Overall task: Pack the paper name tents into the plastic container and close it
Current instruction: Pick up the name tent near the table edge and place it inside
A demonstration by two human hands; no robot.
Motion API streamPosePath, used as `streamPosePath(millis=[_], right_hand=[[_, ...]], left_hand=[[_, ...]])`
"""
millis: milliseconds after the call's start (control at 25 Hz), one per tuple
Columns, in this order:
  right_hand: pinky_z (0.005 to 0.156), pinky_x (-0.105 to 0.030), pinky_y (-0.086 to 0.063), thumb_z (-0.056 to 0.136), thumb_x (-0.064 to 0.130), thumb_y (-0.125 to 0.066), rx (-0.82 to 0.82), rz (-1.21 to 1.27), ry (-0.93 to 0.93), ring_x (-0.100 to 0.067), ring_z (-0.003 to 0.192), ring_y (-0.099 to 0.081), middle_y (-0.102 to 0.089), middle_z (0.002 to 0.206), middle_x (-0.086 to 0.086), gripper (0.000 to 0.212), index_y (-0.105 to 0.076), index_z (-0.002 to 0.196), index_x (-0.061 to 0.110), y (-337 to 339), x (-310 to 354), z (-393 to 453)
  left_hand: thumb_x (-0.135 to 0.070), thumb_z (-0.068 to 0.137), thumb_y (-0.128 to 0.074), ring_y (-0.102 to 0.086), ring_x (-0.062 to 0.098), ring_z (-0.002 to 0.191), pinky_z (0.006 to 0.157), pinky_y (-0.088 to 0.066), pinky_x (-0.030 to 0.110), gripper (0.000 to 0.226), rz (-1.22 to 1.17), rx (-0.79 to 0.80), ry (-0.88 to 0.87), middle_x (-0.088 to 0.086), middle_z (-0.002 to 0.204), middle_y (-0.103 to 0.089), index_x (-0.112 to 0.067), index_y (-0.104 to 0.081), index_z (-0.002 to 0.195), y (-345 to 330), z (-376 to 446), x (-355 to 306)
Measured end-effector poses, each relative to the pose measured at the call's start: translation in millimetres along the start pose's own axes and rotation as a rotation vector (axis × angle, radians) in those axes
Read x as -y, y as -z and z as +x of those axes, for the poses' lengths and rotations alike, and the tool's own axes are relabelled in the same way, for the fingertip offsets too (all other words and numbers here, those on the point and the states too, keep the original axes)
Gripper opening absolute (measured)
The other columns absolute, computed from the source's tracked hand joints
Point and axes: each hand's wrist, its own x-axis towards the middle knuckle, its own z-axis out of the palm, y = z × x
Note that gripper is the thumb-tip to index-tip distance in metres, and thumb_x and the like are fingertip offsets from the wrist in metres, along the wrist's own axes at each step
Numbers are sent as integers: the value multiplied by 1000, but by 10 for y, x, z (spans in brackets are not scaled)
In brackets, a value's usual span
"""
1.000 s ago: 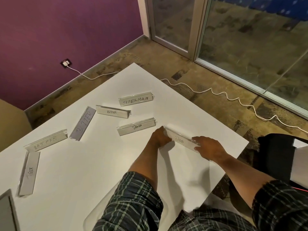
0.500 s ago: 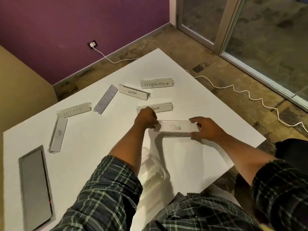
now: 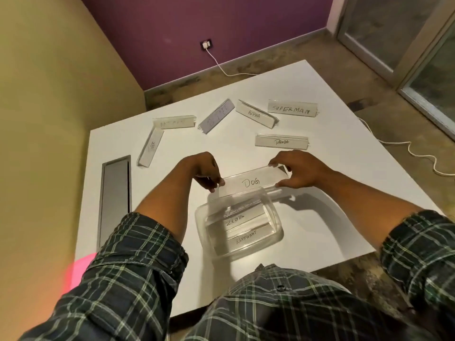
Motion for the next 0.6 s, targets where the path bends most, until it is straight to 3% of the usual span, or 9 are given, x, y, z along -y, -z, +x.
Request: streamPosePath(millis=[120,280,360,480,600], right_hand=[[76,-23,-36,69,44,-87,99,-95,181,-14,89,-60,-69,108,3,63,-67,121,16,-105,249,178],[82,-34,-45,73,44,-82,250,-175,265,-23,94,-64,-67,107,1,58,-66,122,17,-254,452,286],[82,-35,-46,73,45,-79,294,-209,270,-23,95,-64,-66,109,2,56,-65,121,20,-339,522,312],[81,-34,-44,73,46,-75,336,-268,256,-23,96,-63,-65,110,2,55,-64,121,22,-466,576,316],[77,-34,-44,75,45,-73,345,-333,285,-26,92,-64,-64,110,1,51,-62,118,21,-593,639,308]], left_hand=[[-14,76,-86,-76,24,71,68,-63,32,33,95,44,85,19,82,-77,9,-74,96,-130,-101,361],[-29,74,-86,-74,18,72,67,-55,27,33,308,17,68,6,76,-77,-2,-76,90,-443,-113,631],[-30,74,-84,-68,18,70,68,-52,27,27,454,-93,13,0,72,-70,-10,-77,89,-625,-107,689],[-28,78,-76,-67,24,87,69,-50,30,27,670,-266,-52,2,96,-68,-17,-72,102,-893,-76,759],[-16,82,-66,-69,30,93,66,-43,31,22,835,-316,-92,9,107,-67,-12,-66,103,-1109,-32,864]])
